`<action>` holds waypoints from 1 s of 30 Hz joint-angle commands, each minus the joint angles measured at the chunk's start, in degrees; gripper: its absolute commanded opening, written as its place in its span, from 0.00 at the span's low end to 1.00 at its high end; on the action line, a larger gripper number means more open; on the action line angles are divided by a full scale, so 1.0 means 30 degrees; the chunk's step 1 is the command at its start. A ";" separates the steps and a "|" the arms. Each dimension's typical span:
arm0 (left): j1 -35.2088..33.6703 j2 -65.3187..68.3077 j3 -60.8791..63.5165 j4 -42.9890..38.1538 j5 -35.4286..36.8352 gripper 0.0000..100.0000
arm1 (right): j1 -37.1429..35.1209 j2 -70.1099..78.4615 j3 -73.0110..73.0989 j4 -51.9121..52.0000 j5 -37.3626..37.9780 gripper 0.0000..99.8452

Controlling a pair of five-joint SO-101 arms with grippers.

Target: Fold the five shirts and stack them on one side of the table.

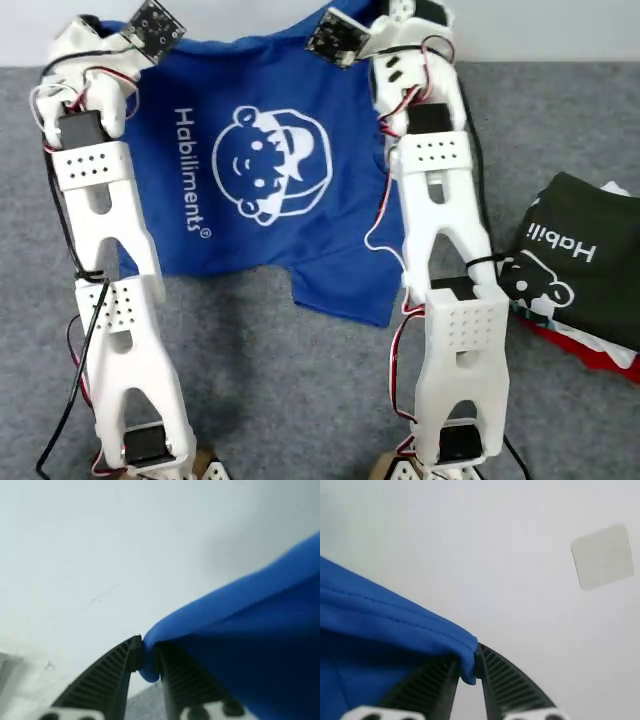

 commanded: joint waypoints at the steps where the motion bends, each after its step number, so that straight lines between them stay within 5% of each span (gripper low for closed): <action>1: -0.0117 -0.0117 -0.1421 0.0908 -0.0527 0.00 | -0.0132 -0.0308 -0.0967 -0.0308 0.0264 0.01; 8: 0.0059 -0.0205 -0.1919 0.3780 -0.0527 0.00 | 0.0132 -0.0630 -0.1143 0.3443 0.0264 0.01; 20: -0.0176 -0.0117 -0.2418 1.4652 -0.3136 0.00 | 0.0366 -0.3473 -0.1201 1.5985 0.0000 0.01; 30: -0.1670 -0.0117 -0.1480 1.5590 -0.3399 0.00 | 0.0249 -0.4967 -0.1201 2.5421 -0.0908 0.01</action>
